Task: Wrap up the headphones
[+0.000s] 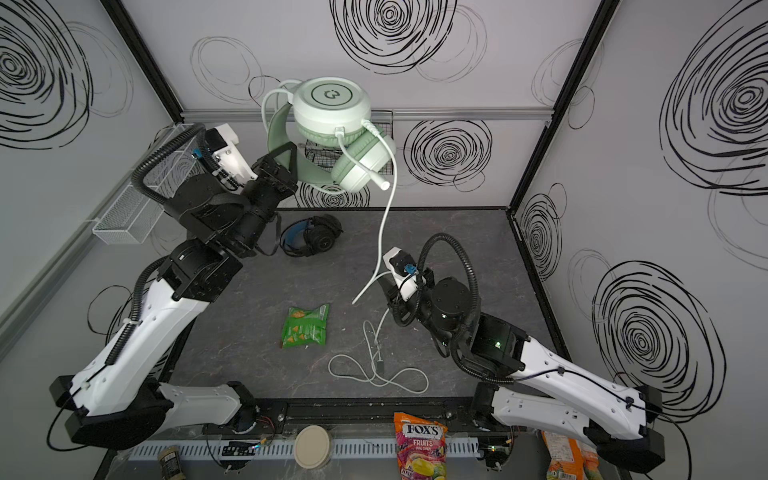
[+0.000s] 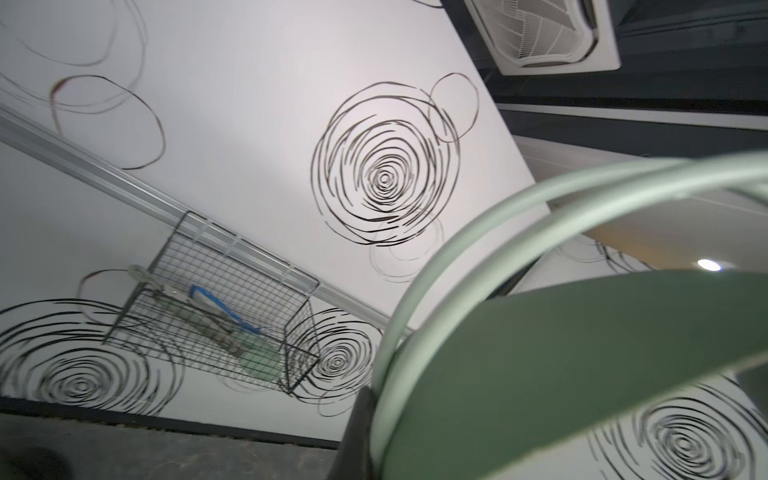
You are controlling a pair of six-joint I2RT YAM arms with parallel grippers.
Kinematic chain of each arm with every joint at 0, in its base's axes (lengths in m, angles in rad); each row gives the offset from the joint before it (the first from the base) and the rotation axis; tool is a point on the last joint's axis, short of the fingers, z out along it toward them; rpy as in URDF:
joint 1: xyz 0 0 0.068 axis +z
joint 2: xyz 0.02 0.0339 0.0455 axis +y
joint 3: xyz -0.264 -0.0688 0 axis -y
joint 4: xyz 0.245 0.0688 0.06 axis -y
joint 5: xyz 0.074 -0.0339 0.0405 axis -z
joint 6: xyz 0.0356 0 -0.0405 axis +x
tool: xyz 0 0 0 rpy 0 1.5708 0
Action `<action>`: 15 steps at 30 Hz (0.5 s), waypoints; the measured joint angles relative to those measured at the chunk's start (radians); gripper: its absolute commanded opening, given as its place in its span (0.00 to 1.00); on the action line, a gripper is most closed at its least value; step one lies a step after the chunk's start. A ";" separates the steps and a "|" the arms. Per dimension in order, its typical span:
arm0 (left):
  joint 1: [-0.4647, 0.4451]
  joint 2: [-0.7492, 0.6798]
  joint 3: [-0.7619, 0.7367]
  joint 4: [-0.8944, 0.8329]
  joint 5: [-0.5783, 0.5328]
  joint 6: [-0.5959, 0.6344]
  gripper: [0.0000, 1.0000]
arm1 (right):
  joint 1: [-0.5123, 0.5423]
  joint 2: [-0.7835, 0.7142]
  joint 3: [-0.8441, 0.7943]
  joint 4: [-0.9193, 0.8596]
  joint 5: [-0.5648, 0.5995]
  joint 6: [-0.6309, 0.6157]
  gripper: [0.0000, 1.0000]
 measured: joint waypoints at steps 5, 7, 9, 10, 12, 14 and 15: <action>0.026 0.019 0.000 -0.127 -0.092 0.090 0.00 | 0.017 -0.060 0.102 -0.130 0.177 -0.102 0.00; 0.034 0.028 0.000 -0.165 -0.114 0.124 0.00 | 0.018 -0.072 0.133 -0.153 0.226 -0.145 0.00; 0.041 0.035 0.003 -0.196 -0.133 0.156 0.00 | 0.018 -0.092 0.149 -0.166 0.268 -0.187 0.00; 0.043 0.037 0.005 -0.206 -0.142 0.172 0.00 | 0.018 -0.101 0.151 -0.167 0.282 -0.203 0.00; 0.045 0.040 0.010 -0.223 -0.162 0.208 0.00 | 0.018 -0.119 0.151 -0.169 0.302 -0.231 0.00; 0.045 0.043 0.021 -0.237 -0.182 0.245 0.00 | 0.018 -0.127 0.157 -0.176 0.304 -0.251 0.00; 0.045 0.045 0.029 -0.244 -0.193 0.265 0.00 | 0.018 -0.126 0.169 -0.186 0.299 -0.262 0.00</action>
